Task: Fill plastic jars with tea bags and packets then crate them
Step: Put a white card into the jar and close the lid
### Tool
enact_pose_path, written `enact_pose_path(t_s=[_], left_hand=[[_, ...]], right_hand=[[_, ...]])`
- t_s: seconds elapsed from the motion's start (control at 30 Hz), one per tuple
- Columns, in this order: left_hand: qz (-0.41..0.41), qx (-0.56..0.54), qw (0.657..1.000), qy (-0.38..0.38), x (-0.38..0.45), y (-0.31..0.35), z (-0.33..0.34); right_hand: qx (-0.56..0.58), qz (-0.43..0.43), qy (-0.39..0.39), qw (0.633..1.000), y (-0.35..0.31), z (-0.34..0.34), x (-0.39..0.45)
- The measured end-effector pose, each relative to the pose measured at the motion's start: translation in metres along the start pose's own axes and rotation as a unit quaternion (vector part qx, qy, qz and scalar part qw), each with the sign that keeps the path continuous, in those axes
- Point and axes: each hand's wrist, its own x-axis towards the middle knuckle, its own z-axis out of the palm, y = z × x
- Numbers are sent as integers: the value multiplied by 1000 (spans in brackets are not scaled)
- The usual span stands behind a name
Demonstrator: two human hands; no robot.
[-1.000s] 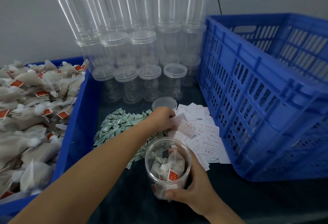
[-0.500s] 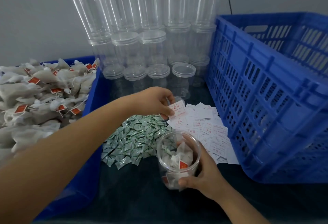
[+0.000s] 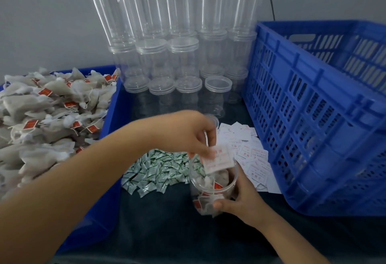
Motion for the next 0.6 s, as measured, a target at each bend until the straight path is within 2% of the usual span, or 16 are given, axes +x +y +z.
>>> enact_pose_path(t_s=[0.2, 0.37, 0.6], left_hand=[[-3, 131, 991, 38, 3, -8, 36], [-12, 182, 982, 49, 1, -8, 41], [-6, 242, 967, 82, -1, -9, 44]], right_hand=[[-15, 4, -21, 1000, 0, -6, -3], [-46, 5, -25, 999, 0, -6, -2], [-34, 22, -26, 999, -9, -3, -3]])
